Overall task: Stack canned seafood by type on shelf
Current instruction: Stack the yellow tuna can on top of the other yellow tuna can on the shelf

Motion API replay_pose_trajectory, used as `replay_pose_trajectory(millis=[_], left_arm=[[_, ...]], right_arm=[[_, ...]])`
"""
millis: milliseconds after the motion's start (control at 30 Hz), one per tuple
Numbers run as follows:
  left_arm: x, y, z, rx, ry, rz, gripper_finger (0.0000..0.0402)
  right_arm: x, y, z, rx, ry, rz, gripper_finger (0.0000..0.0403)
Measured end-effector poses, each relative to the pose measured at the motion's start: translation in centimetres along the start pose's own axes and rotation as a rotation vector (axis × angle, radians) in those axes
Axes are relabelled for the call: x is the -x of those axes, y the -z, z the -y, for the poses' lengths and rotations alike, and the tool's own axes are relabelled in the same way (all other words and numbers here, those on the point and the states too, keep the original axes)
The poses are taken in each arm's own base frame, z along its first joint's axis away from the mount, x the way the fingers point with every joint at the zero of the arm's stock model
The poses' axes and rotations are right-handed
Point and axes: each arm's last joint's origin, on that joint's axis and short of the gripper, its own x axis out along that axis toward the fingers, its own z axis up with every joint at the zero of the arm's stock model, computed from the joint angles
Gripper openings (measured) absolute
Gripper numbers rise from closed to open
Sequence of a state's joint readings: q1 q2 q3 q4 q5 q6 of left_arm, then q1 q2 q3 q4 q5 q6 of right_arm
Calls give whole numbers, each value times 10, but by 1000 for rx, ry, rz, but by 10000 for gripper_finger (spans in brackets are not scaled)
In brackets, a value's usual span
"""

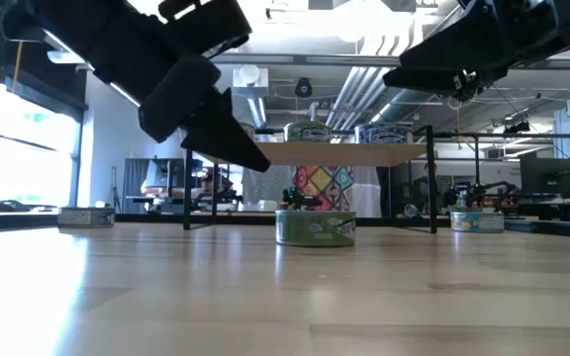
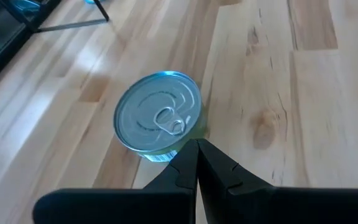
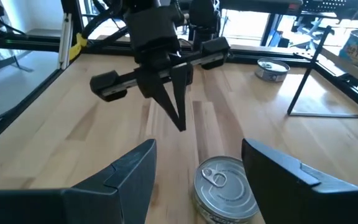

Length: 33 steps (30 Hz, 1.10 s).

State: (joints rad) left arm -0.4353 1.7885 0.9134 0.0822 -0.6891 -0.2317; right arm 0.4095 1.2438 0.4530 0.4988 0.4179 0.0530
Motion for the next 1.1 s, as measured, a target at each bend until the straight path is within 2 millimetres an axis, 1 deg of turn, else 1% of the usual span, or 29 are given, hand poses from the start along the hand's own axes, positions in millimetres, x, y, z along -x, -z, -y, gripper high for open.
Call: replay_pose_trajectory(millis=[233, 367, 433, 467, 533, 667, 733, 800, 867, 933, 1000, 1100], left_arm=[[0, -4, 0, 31, 6, 32, 0], [1, -5, 2, 87, 14, 46, 0], [4, -4, 1, 120, -15, 33, 0], [9, -3, -1, 133, -44, 18, 0], [27, -2, -6, 153, -116, 4, 0], [73, 1, -16, 193, -233, 14, 0], [93, 2, -25, 246, -271, 35, 0], [108, 5, -35, 318, -279, 16, 0], [116, 11, -44, 382, -277, -54, 0], [121, 17, -51, 420, -304, -115, 0], [122, 22, -56, 424, -345, -151, 0], [119, 26, -57, 449, -390, -176, 0]], right_arm=[[0, 0, 0, -3, 0, 0, 229], [0, 0, 0, -2, 0, 0, 229], [0, 0, 0, 2, 2, 0, 229], [0, 0, 1, 4, 4, -1, 229], [-1, 0, 2, 1, 7, -1, 229], [-1, 0, 2, 2, 10, -1, 229], [-1, 0, 2, 2, 10, 1, 229], [-1, 0, 2, 3, 10, 2, 229], [-1, 0, 2, 3, 10, 2, 229], [-1, 0, 2, 4, 10, 1, 229], [-1, 0, 2, 5, 10, 0, 229], [-1, 0, 2, 6, 10, -2, 229]])
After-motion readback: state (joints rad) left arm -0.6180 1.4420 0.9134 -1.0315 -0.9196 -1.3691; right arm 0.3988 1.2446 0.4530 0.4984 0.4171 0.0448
